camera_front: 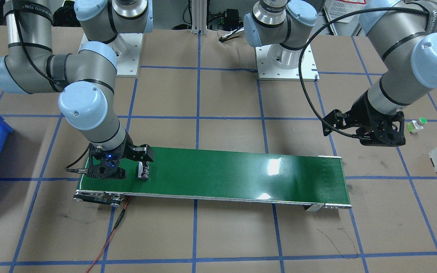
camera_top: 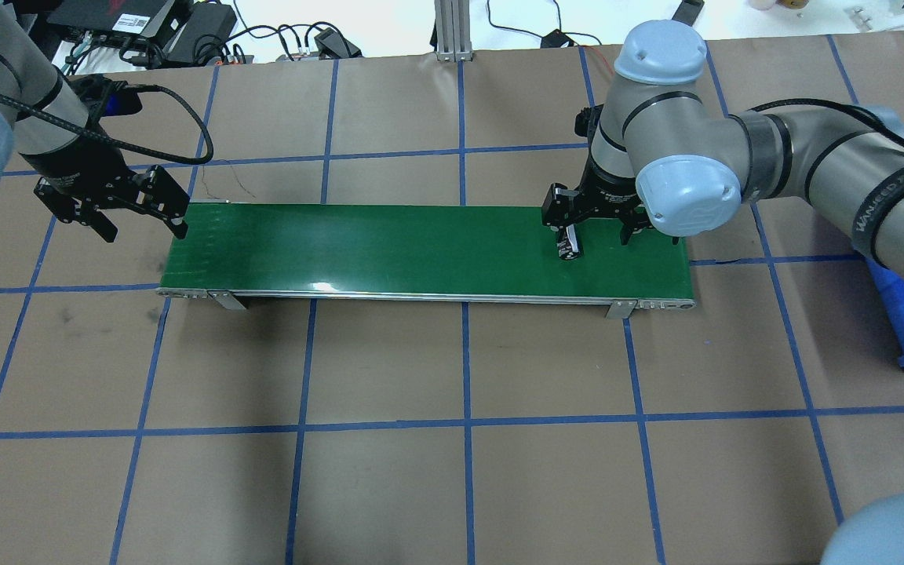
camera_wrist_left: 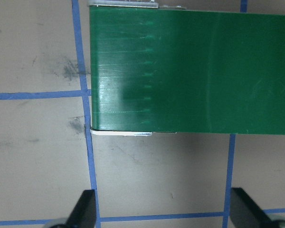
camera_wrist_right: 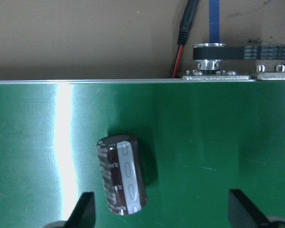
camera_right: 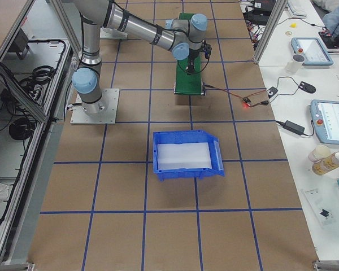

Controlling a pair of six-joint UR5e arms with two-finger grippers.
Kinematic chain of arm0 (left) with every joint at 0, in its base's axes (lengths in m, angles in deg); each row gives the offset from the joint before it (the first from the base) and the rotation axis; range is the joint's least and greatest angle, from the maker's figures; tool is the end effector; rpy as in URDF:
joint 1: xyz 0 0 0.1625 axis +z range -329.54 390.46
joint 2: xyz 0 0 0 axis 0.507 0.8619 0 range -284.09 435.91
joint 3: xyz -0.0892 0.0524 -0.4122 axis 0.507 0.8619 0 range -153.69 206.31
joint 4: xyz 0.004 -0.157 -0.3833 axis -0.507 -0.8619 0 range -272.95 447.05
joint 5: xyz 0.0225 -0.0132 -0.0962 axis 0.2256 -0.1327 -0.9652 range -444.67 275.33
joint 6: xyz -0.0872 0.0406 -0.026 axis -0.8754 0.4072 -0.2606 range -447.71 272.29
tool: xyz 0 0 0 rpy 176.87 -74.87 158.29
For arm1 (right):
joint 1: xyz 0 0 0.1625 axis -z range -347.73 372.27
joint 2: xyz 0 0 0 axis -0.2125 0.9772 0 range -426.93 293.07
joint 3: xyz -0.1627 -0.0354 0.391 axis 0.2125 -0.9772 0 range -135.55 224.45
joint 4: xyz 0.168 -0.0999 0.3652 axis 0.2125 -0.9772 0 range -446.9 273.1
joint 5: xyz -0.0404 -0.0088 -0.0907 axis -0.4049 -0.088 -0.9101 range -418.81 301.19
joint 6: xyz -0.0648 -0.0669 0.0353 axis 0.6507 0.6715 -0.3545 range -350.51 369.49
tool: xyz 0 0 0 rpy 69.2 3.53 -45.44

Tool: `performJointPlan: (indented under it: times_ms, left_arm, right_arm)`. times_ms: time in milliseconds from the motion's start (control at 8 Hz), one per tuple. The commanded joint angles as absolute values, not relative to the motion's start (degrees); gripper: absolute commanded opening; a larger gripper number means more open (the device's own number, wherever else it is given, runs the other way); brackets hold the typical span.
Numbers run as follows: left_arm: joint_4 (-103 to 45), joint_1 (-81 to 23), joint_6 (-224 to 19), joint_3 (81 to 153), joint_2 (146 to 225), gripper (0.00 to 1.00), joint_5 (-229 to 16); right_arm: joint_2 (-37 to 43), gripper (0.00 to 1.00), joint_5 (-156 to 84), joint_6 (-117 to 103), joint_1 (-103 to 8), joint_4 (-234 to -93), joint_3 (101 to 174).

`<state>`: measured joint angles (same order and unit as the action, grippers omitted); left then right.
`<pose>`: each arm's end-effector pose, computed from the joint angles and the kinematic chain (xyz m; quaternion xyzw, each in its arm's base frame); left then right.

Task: Move capacitor from left to right
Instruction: 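Close the right gripper on the capacitor and lift it off the belt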

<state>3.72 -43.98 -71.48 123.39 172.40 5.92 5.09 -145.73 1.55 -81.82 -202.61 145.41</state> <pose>0.0110 -0.5329 0.3819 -0.0062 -0.9982 -0.0593 0.0115 0.1788 -0.5569 0.2721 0.0344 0.9986 0.0308 0.0238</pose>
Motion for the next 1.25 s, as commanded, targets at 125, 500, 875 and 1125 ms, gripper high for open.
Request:
performJointPlan:
  times_ms: [125, 500, 875, 1125]
  left_arm:
    - [5.7, -44.0, -72.2, 123.3, 172.9, 1.00, 5.5]
    - [7.0, -44.0, -71.5, 123.1, 173.3, 1.00, 5.9]
    - [6.9, -44.0, -71.5, 123.2, 173.6, 1.00, 5.9]
    - [6.9, -44.0, -71.5, 123.2, 173.6, 1.00, 5.5]
  right_arm:
    - [3.2, 0.58, -147.1, 2.3, -81.9, -202.8, 145.9]
    - [3.3, 0.08, -148.3, 6.0, -80.8, -203.0, 145.4]
    - [5.4, 0.00, -151.1, 8.2, -76.5, -202.2, 141.6]
    - [9.2, 0.00, -155.6, 15.2, -72.0, -198.6, 139.8]
